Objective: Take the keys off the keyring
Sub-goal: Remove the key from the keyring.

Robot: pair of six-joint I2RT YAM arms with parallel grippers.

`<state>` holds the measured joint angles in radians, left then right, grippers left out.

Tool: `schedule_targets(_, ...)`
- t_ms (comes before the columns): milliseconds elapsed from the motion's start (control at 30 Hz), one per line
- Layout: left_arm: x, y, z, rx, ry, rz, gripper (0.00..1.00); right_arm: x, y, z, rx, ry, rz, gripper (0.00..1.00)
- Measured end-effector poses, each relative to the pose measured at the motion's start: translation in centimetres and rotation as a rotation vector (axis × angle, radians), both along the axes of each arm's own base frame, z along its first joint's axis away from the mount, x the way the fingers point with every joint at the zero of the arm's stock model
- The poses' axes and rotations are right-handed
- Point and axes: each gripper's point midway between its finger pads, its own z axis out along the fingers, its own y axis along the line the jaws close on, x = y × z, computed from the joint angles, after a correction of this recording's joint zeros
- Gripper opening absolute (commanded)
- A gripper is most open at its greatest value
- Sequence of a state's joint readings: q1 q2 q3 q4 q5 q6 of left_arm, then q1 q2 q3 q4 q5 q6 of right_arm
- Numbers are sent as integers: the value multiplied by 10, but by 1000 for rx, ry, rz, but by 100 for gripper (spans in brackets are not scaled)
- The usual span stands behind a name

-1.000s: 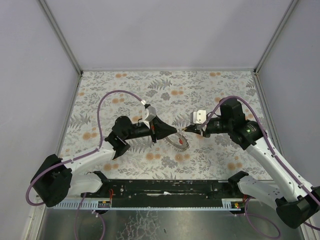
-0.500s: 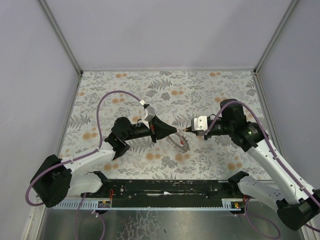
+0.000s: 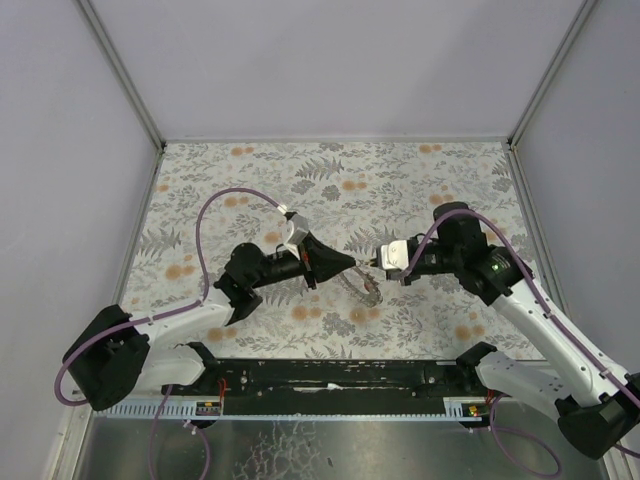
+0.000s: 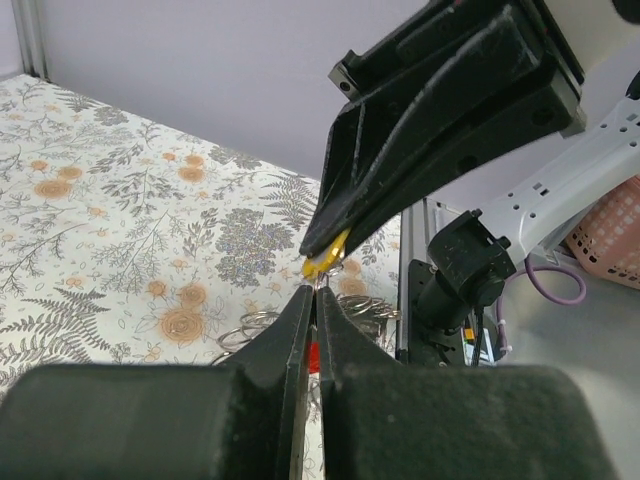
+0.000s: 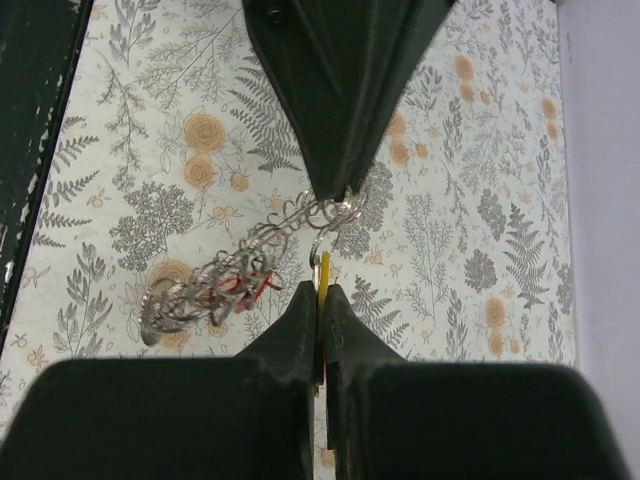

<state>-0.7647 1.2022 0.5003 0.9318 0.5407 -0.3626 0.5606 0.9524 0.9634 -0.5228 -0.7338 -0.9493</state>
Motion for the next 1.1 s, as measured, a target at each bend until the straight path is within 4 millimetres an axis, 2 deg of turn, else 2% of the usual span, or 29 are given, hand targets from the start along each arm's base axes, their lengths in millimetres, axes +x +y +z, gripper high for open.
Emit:
schedule_targets(167, 0, -1, -3, 6, 12, -2, 0, -13, 8, -14, -65, -59, 69, 0)
schedule_targets(267, -1, -2, -8, 16, 23, -5, 0, -12, 6, -21, -98, -86, 73, 0)
schedule_targets(533, 0, -2, -9, 16, 24, 0, 0, -1, 2, -21, -131, -142, 40, 0)
schedule_targets(700, 2, -2, -9, 14, 25, 14, 0, 3, 1, -15, -128, -156, 22, 0)
schedule_targets(767, 4, -1, -10, 13, 28, 25, 0, 0, 0, -14, -134, -156, 38, 0)
schedule_targets(933, 2, 1, -23, 28, 56, 30, 0, -14, 1, -26, -171, -166, 103, 0)
schedule_targets(1100, 3, 0, -28, 26, 75, 36, 0, -14, 0, -28, -183, -176, 108, 0)
